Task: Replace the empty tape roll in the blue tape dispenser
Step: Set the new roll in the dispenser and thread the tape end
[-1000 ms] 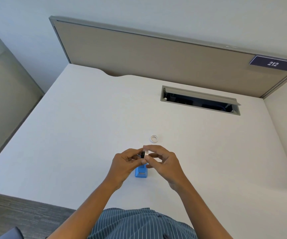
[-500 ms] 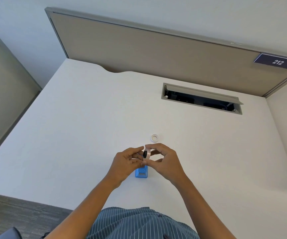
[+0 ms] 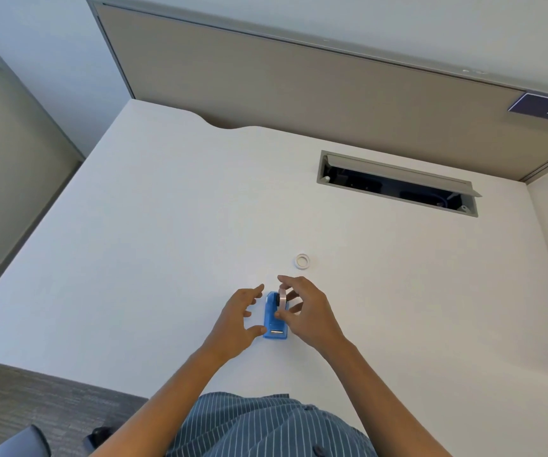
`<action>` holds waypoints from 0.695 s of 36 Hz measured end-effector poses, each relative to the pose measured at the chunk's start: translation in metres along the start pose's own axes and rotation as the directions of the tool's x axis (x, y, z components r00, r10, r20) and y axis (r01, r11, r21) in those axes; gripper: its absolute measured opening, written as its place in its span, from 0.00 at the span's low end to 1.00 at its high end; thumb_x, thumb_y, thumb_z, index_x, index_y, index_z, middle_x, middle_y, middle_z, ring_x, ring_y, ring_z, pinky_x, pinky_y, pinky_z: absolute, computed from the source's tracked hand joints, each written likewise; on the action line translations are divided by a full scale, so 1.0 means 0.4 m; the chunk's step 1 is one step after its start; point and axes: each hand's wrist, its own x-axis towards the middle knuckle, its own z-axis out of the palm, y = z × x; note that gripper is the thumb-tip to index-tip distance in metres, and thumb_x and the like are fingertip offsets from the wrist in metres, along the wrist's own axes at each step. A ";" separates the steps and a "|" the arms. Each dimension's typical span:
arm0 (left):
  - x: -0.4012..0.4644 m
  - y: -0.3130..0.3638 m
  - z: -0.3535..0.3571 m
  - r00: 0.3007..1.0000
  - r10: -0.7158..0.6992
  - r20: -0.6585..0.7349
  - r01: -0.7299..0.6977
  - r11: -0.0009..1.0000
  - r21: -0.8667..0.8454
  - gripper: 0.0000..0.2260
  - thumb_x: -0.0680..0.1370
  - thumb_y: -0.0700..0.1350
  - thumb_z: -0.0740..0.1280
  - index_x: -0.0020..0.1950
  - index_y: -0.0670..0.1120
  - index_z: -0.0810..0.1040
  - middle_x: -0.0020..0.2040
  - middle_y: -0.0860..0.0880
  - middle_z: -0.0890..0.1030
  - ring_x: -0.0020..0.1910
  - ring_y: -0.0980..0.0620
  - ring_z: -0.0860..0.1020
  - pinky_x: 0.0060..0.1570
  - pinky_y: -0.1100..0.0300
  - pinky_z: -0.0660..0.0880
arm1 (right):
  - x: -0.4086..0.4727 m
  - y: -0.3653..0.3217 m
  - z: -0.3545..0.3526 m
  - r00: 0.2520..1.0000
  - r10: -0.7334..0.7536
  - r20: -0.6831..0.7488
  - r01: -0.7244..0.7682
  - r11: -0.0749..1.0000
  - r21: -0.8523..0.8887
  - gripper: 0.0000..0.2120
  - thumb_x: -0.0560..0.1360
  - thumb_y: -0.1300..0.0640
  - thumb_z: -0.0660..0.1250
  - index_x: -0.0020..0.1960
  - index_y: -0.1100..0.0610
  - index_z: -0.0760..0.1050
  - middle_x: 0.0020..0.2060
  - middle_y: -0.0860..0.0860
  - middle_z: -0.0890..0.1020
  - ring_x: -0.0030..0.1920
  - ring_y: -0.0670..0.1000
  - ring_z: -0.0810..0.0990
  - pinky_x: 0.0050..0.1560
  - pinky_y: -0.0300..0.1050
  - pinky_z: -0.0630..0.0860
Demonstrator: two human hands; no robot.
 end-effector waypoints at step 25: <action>0.029 -0.047 0.019 0.999 -0.022 0.047 0.022 1.000 0.006 0.44 0.72 0.45 0.83 0.84 0.54 0.63 0.74 0.53 0.73 0.70 0.55 0.73 0.59 0.74 0.71 | 0.019 0.040 0.033 0.995 0.098 0.033 -0.092 0.985 -0.149 0.36 0.72 0.57 0.83 0.77 0.47 0.74 0.67 0.47 0.81 0.69 0.47 0.74 0.65 0.37 0.68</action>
